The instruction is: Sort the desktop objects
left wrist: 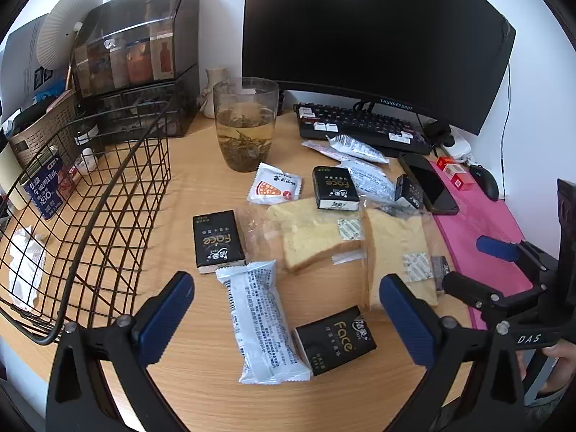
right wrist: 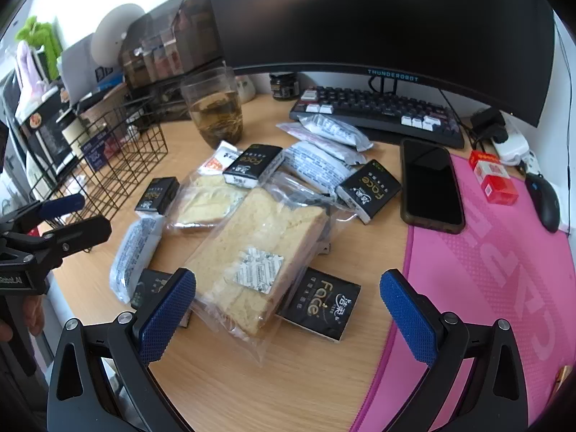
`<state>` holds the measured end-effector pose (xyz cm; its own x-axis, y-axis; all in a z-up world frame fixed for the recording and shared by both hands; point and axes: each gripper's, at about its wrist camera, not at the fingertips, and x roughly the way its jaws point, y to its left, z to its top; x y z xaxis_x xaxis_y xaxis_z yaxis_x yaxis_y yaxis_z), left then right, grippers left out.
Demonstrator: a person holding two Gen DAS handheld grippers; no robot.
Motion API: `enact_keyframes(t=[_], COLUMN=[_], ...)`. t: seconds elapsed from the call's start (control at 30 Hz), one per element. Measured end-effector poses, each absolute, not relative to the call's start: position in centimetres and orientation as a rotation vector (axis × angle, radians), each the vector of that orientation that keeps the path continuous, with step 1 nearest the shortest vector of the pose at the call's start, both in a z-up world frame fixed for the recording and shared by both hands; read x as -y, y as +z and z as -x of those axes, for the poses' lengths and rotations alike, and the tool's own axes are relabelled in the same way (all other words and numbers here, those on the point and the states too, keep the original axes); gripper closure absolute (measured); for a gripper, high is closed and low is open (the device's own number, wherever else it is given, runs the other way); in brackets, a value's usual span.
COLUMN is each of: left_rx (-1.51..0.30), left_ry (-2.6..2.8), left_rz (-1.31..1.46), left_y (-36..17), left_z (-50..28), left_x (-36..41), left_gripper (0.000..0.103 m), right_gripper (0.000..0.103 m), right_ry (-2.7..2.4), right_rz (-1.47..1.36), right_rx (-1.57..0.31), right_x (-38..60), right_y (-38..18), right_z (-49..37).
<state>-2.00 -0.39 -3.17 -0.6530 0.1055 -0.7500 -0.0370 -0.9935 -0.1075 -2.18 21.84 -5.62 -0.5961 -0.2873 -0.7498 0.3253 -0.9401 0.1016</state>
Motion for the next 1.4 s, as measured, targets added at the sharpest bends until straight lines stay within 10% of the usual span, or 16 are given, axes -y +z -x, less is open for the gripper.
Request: enact_keyframes(t=[0.53, 0.9, 1.4], left_rx=[0.136, 0.085, 0.167], left_ry=[2.712, 2.668, 2.687], left_rz=[1.542, 1.598, 1.478], left_y=[-8.9, -10.9, -7.8], left_z=[4.6, 5.4, 4.4], left_x=[1.4, 1.7, 3.8], left_gripper=[0.004, 0.059, 0.063], right_gripper=[0.0, 0.0, 0.0], right_ry=[-2.533, -2.512, -2.512], right_rz=[-1.21, -1.251, -1.294], right_rx=[-0.075, -0.059, -0.042], right_x=[-22.3, -22.4, -18.3], right_y=[-6.4, -7.9, -8.6], right_z=[2.8, 4.0, 6.9])
